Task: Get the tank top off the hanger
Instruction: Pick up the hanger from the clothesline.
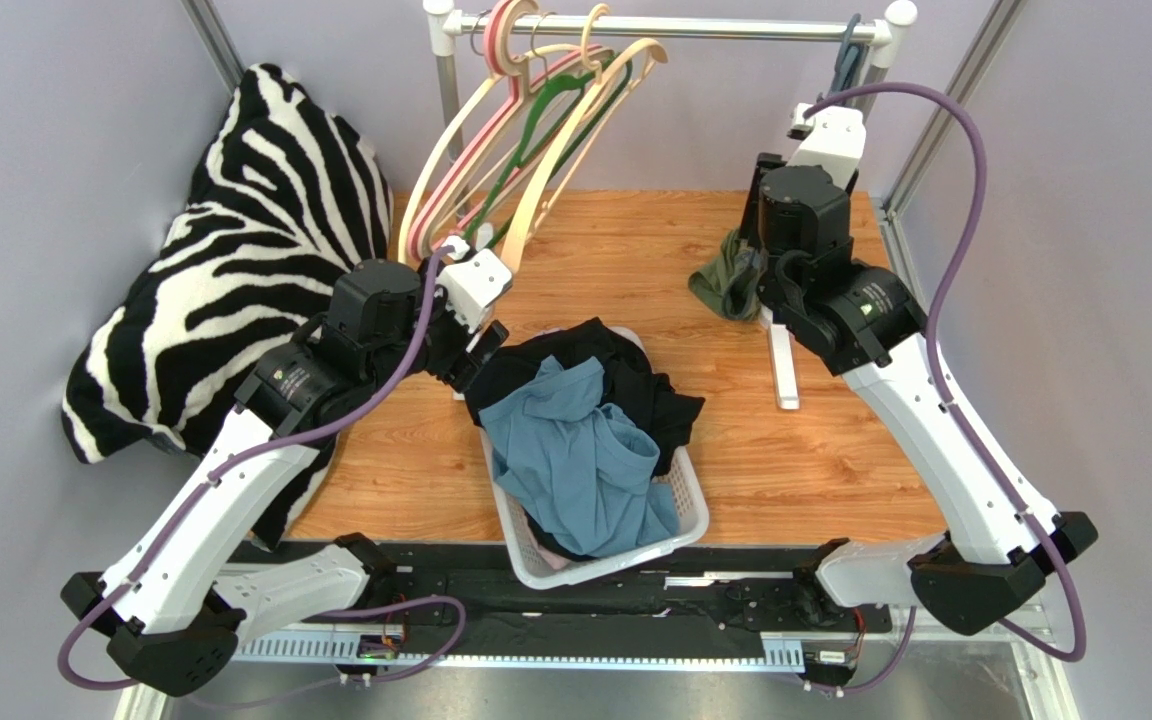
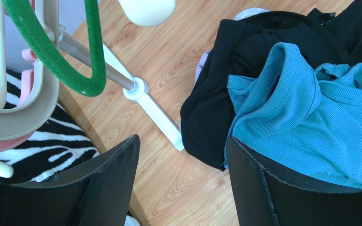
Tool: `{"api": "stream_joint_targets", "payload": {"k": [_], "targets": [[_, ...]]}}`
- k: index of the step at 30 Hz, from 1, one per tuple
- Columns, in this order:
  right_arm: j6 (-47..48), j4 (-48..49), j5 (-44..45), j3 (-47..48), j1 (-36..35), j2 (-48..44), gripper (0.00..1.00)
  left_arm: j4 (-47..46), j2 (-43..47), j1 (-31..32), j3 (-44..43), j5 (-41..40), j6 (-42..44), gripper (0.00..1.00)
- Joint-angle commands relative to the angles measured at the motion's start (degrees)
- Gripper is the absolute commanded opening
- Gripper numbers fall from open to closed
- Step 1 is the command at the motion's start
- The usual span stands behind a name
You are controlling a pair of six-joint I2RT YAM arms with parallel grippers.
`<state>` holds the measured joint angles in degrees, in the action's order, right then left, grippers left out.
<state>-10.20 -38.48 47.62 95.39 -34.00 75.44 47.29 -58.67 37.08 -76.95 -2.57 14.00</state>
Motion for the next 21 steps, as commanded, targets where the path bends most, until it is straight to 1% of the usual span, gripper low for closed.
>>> {"api": "stream_joint_targets", "payload": {"k": [1, 4, 9, 11, 12, 13, 15, 16, 21], "targets": [[1.67, 3.06, 0.47, 0.23, 1.30, 0.05, 0.49, -1.50, 0.32, -0.34, -0.84, 1.34, -1.34, 0.76], [2.63, 3.15, 0.20, 2.33, 1.74, 1.55, 0.50, -1.41, 0.58, -0.61, -0.84, 1.69, -1.52, 0.75], [3.69, 2.62, -1.03, 4.53, 2.18, 3.92, 0.47, -1.23, 0.84, -0.87, -0.83, 1.95, -1.52, 0.75], [3.69, 2.36, -1.38, 4.45, 2.27, 4.01, 0.38, -1.32, 1.02, -0.96, -0.75, 2.04, -1.61, 0.74], [3.69, 2.27, -1.56, 4.19, 2.36, 3.84, 0.32, -1.23, 1.11, -1.04, -0.66, 2.13, -1.61, 0.74], [3.61, 2.27, -2.17, 3.92, 2.53, 3.40, 0.16, -1.32, 1.11, -0.96, -0.66, 2.13, -1.61, 0.74], [3.52, 2.27, -2.70, 3.22, 2.71, 2.61, 0.03, -1.32, 1.19, -0.96, -0.57, 2.22, -1.52, 0.73], [3.78, 2.36, -3.40, 3.13, 2.88, 2.43, 0.00, -1.32, 1.11, -0.96, -0.57, 2.22, -1.61, 0.73], [6.32, 3.40, -6.30, 4.62, 2.97, 2.26, 0.00, -1.32, 1.37, -0.96, -0.66, 2.22, -1.52, 0.73]]}}
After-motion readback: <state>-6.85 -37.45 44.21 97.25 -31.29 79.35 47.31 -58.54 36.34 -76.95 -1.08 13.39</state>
